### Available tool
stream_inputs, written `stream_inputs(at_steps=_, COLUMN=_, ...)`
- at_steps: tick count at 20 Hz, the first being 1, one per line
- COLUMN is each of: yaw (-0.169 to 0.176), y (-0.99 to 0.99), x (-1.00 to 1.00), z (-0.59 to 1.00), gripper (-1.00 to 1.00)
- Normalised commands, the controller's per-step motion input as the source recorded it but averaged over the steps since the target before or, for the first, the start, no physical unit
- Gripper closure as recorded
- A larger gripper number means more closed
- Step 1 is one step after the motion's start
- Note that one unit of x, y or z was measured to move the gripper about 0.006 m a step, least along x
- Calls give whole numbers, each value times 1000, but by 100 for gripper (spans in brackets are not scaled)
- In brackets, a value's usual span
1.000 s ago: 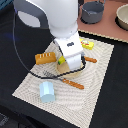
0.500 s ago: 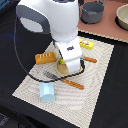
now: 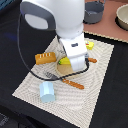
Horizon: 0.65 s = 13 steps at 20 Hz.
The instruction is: Interact with the objects in diverse but meaningful ways.
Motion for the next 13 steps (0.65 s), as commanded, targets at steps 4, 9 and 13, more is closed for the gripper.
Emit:
stream_inputs(at_steps=4, yaw=0, y=389, x=0, z=1000, gripper=-100)
stream_inputs(at_steps=9, yaw=0, y=403, x=-3, z=943, gripper=-100)
stream_inputs(at_steps=13, yaw=9, y=513, x=0, z=576, gripper=-100)
